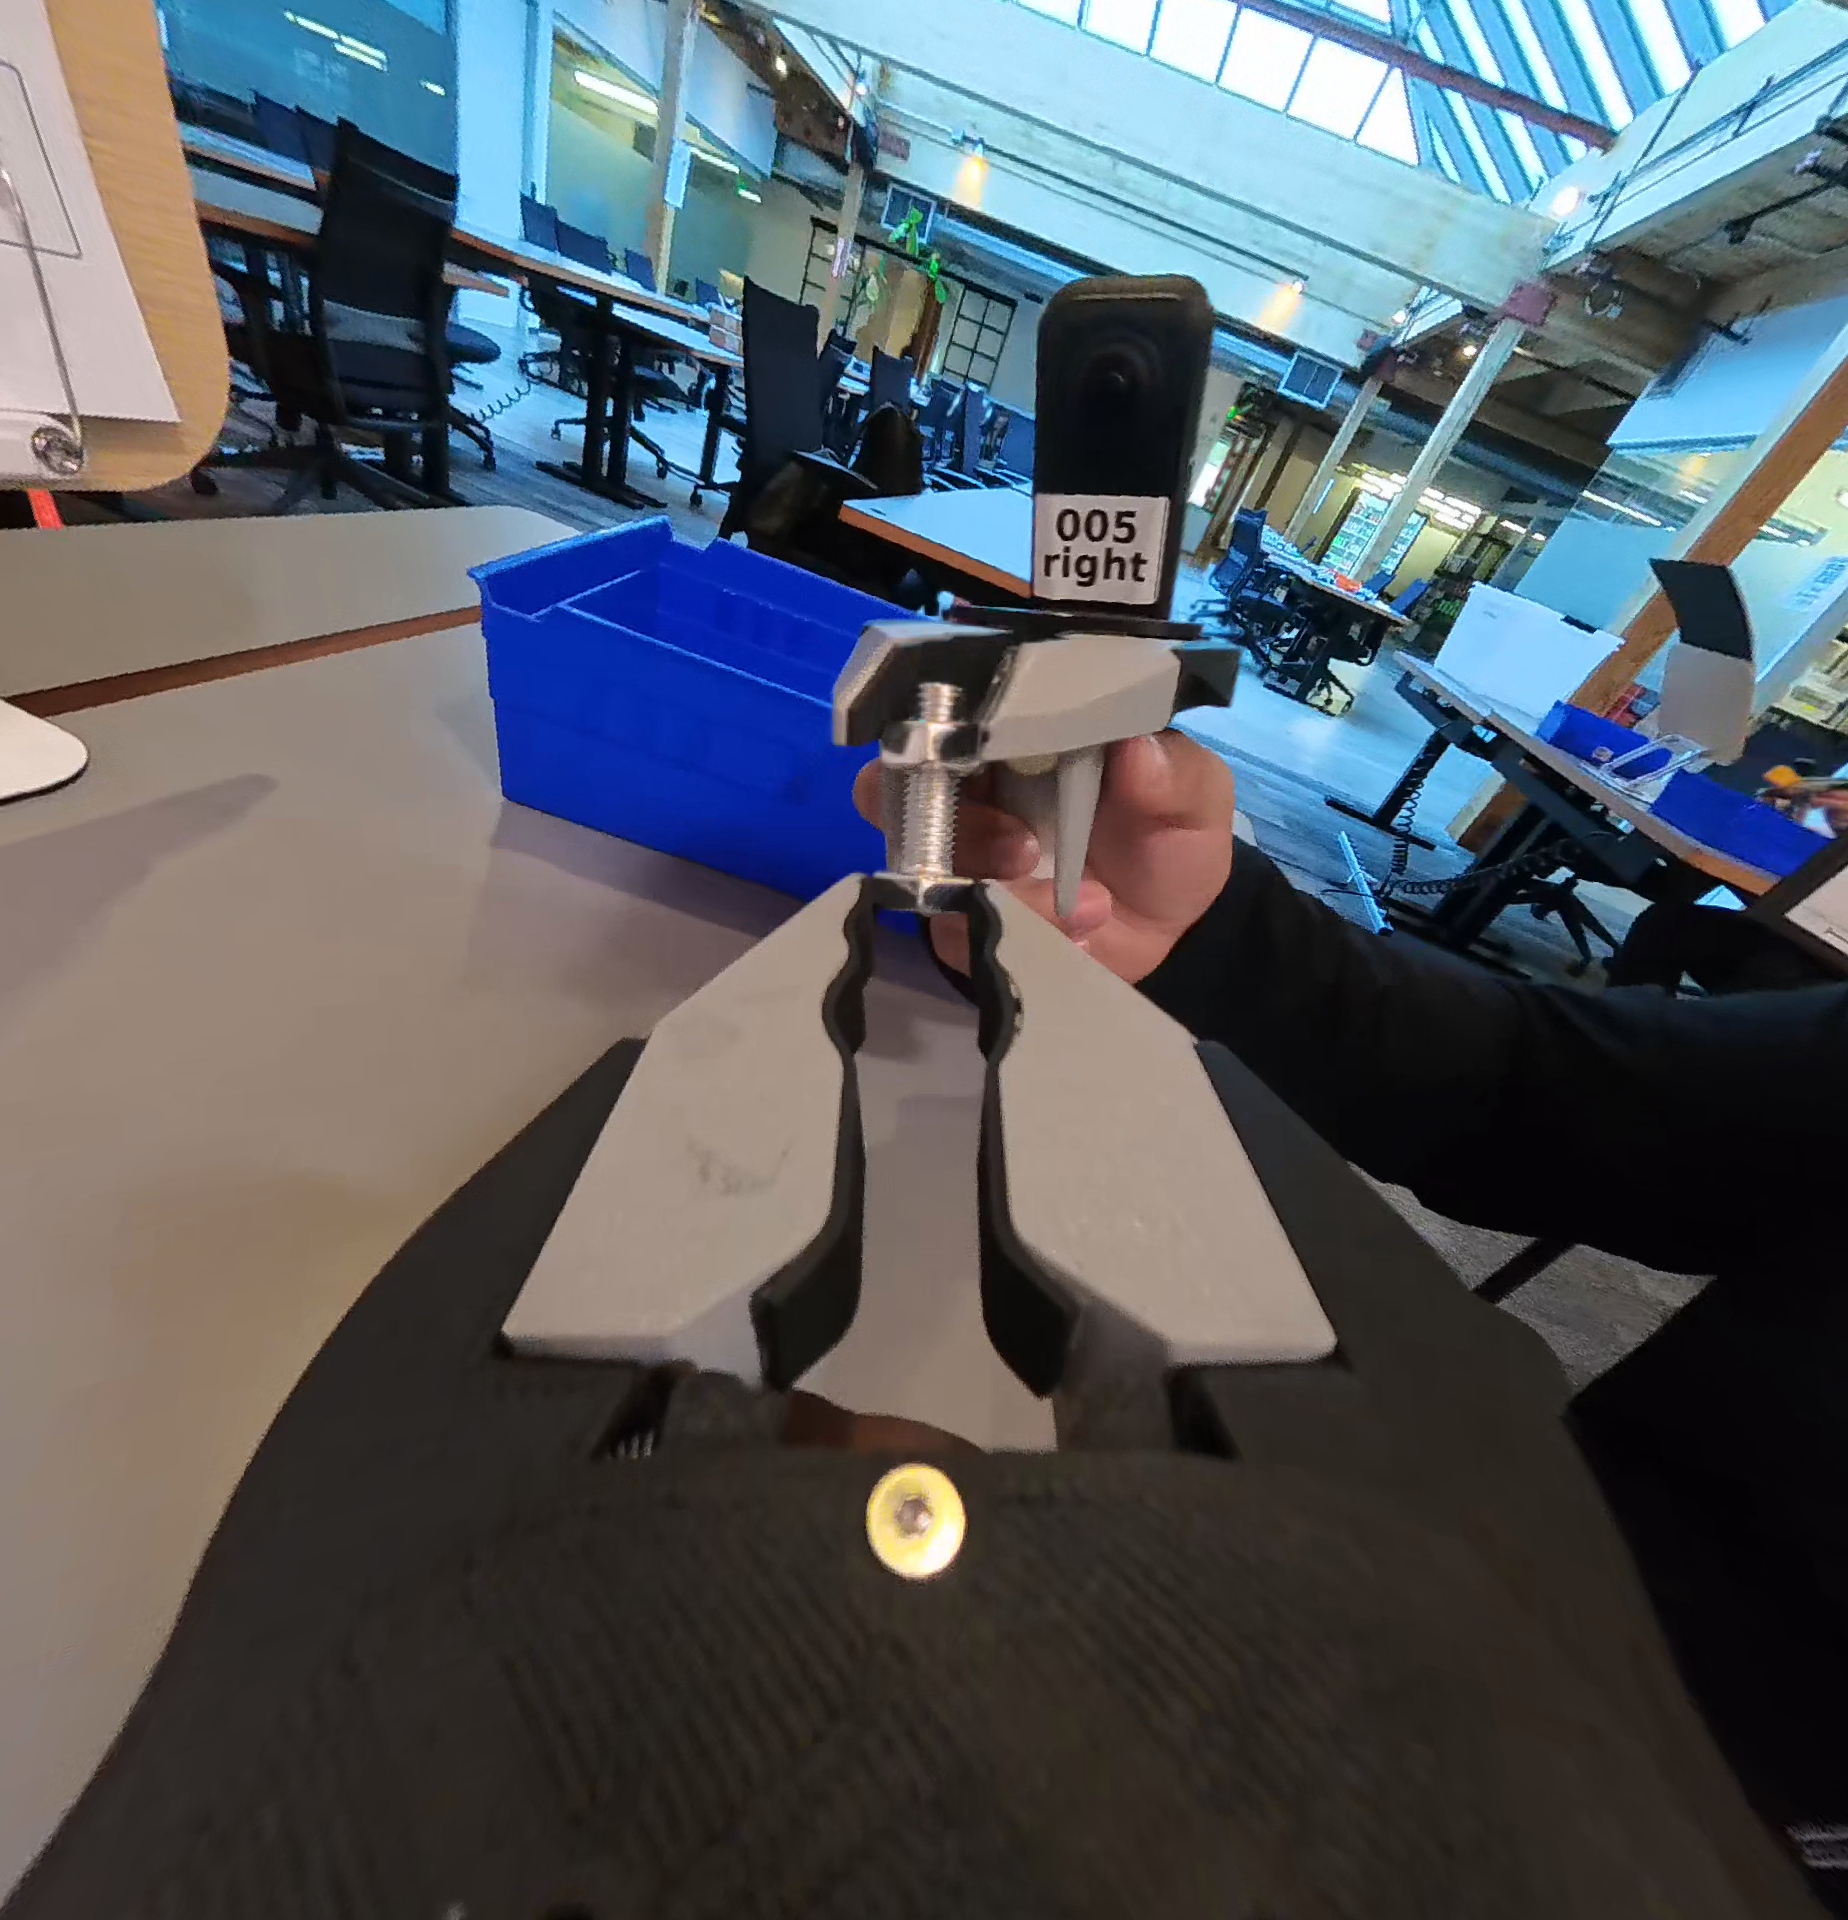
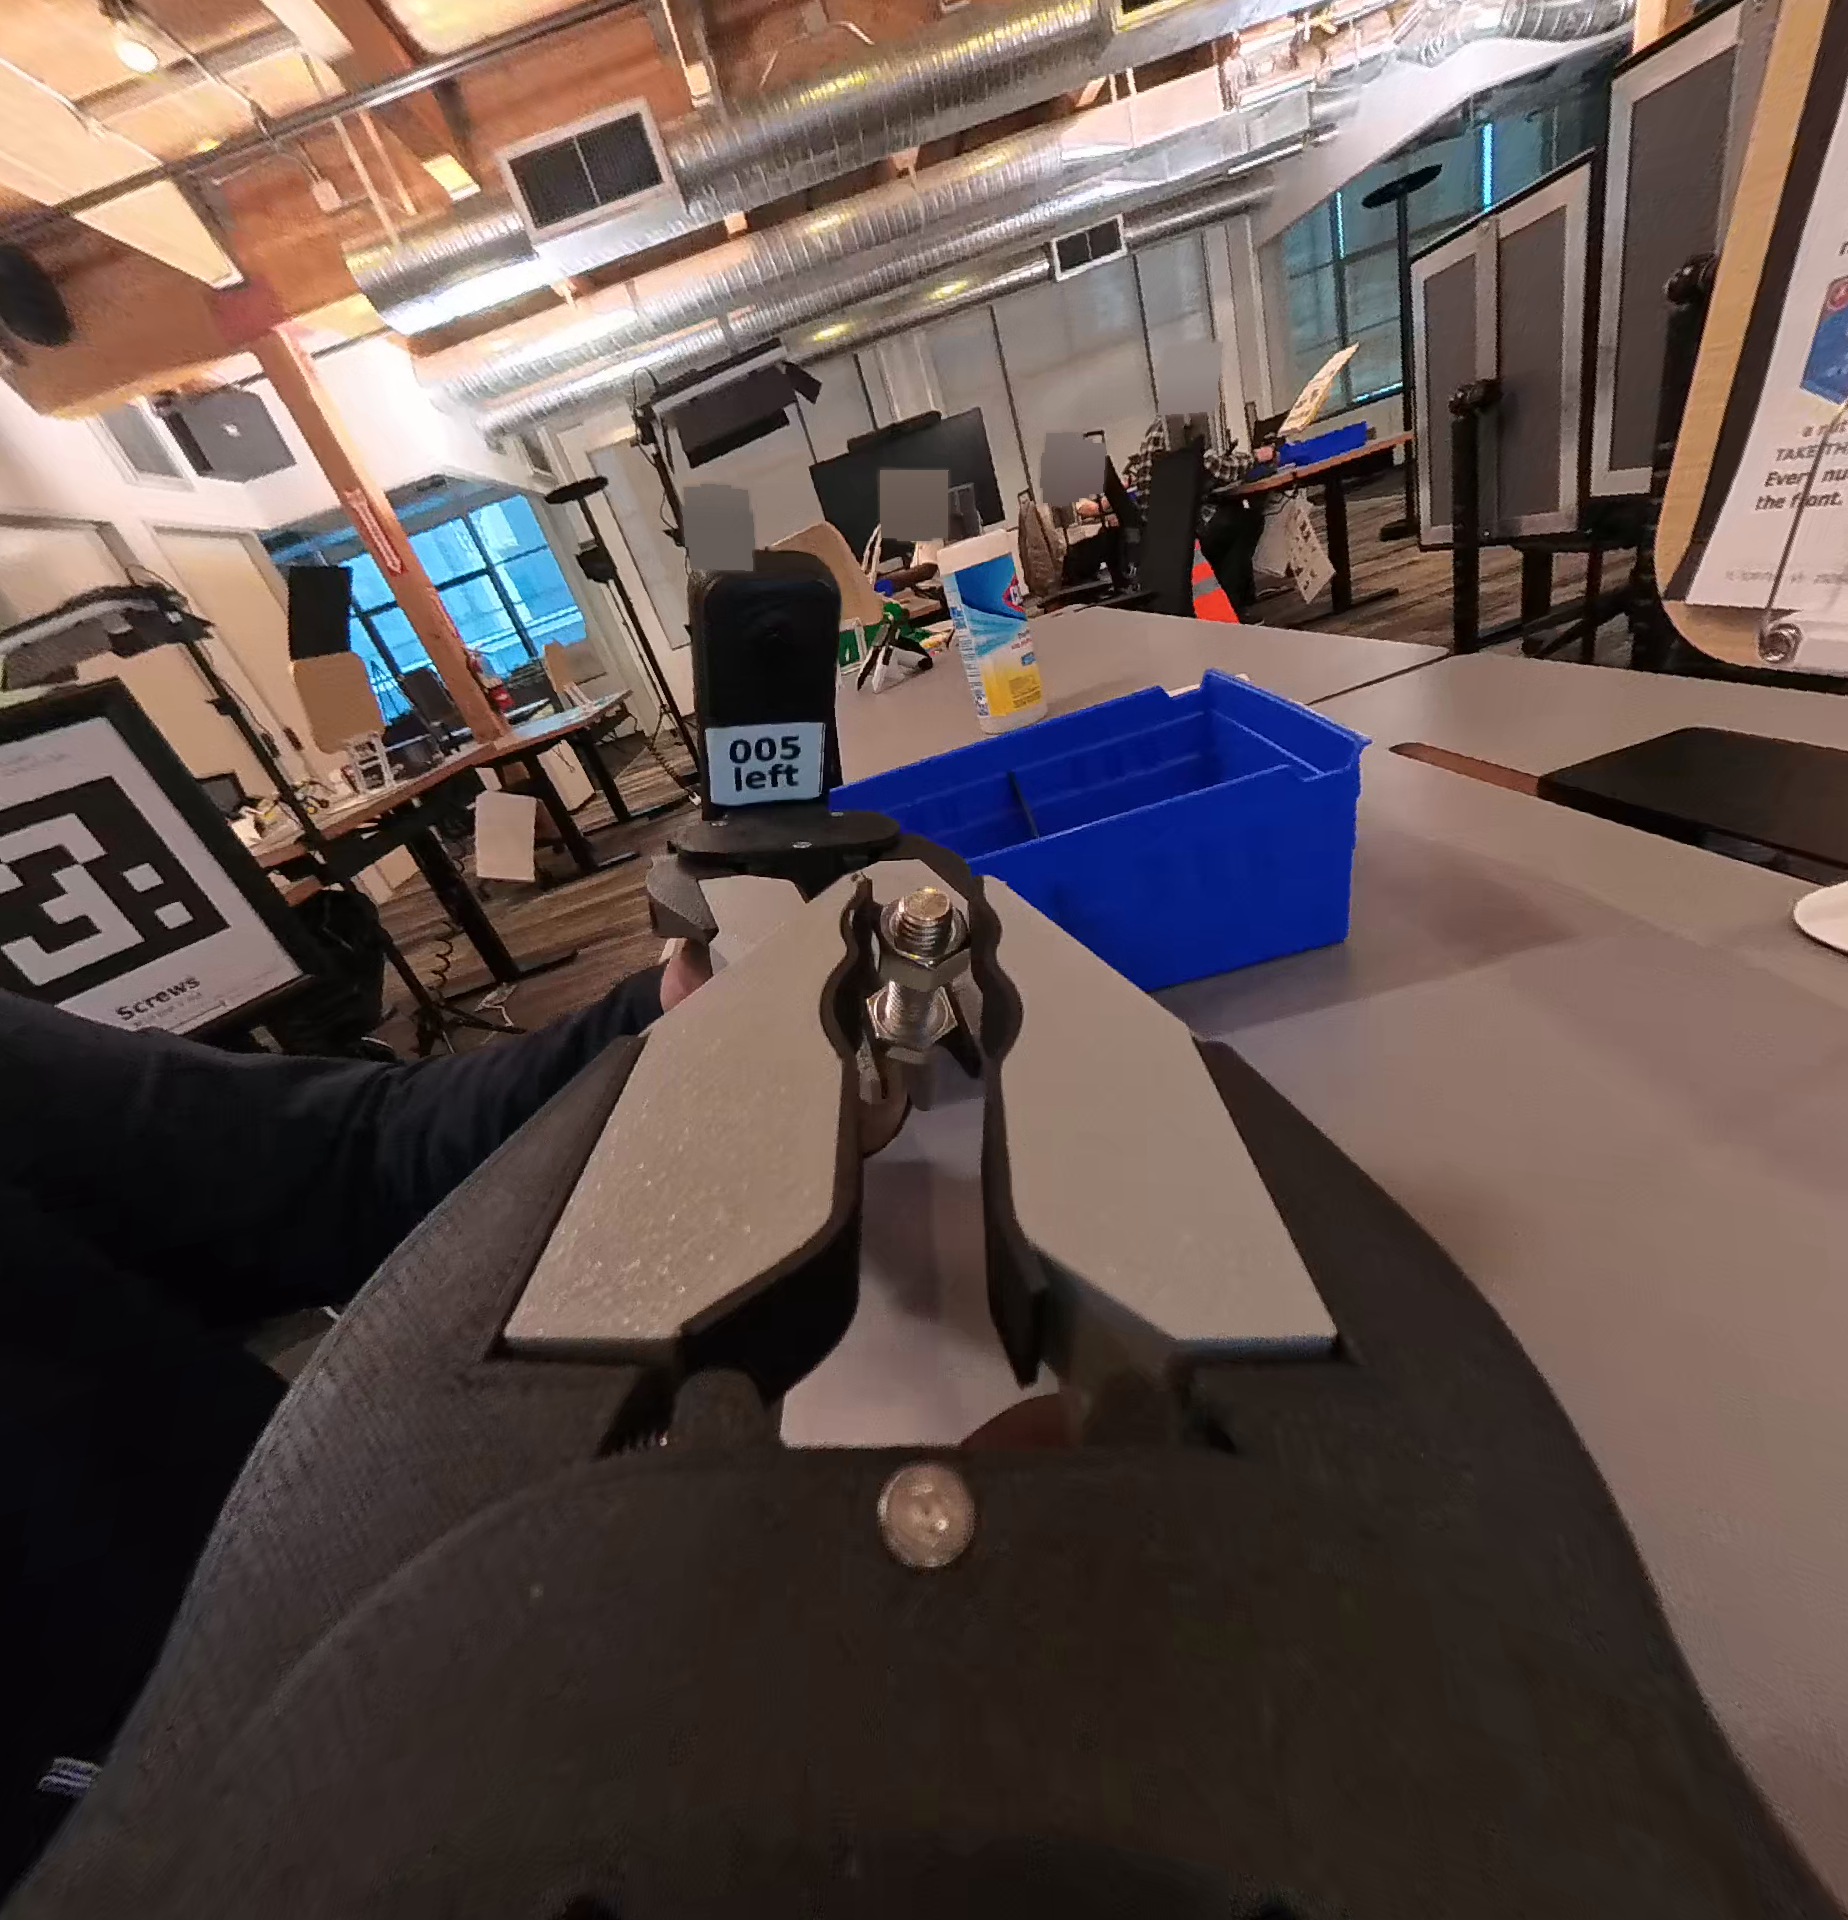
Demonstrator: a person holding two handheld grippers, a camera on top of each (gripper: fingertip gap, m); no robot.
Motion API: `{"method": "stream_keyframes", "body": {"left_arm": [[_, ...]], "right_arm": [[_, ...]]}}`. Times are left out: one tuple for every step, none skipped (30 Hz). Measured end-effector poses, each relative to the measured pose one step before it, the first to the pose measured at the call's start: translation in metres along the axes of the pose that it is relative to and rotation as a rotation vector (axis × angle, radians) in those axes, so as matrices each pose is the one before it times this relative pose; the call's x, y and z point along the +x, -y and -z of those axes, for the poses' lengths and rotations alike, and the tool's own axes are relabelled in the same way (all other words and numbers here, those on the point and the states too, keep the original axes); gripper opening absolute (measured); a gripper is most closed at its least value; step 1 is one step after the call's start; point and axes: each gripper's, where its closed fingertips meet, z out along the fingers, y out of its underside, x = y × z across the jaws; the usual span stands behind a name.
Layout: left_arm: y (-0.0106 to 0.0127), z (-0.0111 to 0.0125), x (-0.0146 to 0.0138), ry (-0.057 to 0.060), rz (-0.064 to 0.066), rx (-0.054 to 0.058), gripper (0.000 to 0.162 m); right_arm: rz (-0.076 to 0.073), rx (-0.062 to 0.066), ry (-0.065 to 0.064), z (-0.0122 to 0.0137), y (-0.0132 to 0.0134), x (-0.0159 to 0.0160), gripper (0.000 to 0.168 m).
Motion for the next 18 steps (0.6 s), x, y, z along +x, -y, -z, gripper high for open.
{"method": "stream_keyframes", "body": {"left_arm": [[0.00102,-0.00022,0.00062,0.0006,-0.0060,0.0078,0.015],[0.00119,-0.00040,0.00027,0.0022,-0.0069,0.0103,0.015],[0.00120,-0.00050,0.00058,0.0010,-0.0056,0.0112,0.015],[0.00086,-0.00062,0.00111,-0.0043,0.0004,0.0080,0.015],[0.00033,-0.00016,0.00083,-0.0065,0.0074,0.0032,0.015],[0.00028,0.00018,-0.00008,-0.0035,0.0065,0.0019,0.015],[0.00031,0.00035,-0.00045,0.0003,0.0020,0.0024,0.015],[0.00040,0.00043,-0.00034,0.0000,0.0019,0.0025,0.015],[0.00075,0.00034,0.00002,-0.0018,0.0029,0.0050,0.015],[0.00113,0.00023,0.00036,-0.0022,0.0027,0.0077,0.015],[0.00061,-0.00002,0.00088,-0.0045,0.0012,0.0040,0.015],[-0.00017,-0.00027,0.00090,-0.0016,-0.0031,-0.0012,0.015],[0.00040,-0.00030,-0.00100,0.0121,-0.0082,0.0029,0.015],[0.00052,-0.00030,-0.00068,0.0108,-0.0099,0.0042,0.015],[0.00057,-0.00027,-0.00076,0.0117,-0.0115,0.0033,0.015],[0.00069,-0.00023,-0.00248,0.0294,-0.0258,0.0031,0.015],[-0.00007,-0.00074,-0.00413,0.0523,-0.0531,-0.0011,0.015],[-0.00043,-0.00092,-0.00482,0.0666,-0.0749,-0.0043,0.015]], "right_arm": [[0.0007,0.0022,-0.0011,0.00030,0.00108,-0.00050,0.015],[0.0018,0.0053,-0.0020,0.00012,0.00128,-0.00036,0.015],[0.0032,0.0070,0.0000,0.00020,0.00127,-0.00075,0.015],[0.0035,0.0052,0.0008,0.00032,0.00088,-0.00065,0.015],[0.0007,0.0030,-0.0035,0.00017,0.00041,0.00036,0.018],[-0.0019,0.0022,-0.0042,0.00014,0.00004,0.00087,0.023],[-0.0041,0.0001,0.0044,0.00018,-0.00025,-0.00013,0.025],[-0.0059,-0.0034,0.0113,-0.00007,-0.00069,-0.00123,0.025],[-0.0048,-0.0044,0.0067,-0.00035,-0.00081,-0.00062,0.025],[0.0001,-0.0027,-0.0002,-0.00047,-0.00071,-0.00007,0.024],[0.0044,-0.0011,-0.0030,-0.00050,-0.00033,0.00005,0.019],[0.0050,0.0005,-0.0006,-0.00038,-0.00014,-0.00043,0.016],[0.0008,0.0009,-0.0036,-0.00021,0.00031,0.00019,0.016],[-0.0023,-0.0004,-0.0053,-0.00002,0.00041,0.00043,0.016],[-0.0025,-0.0004,-0.0085,-0.00005,0.00041,0.00116,0.016],[-0.0006,0.0005,-0.0163,0.00004,0.00010,0.00231,0.016],[0.0015,0.0011,-0.0204,-0.00008,-0.00015,0.00297,0.016],[0.0017,0.0020,-0.0215,-0.00026,-0.00015,0.00316,0.016]]}}
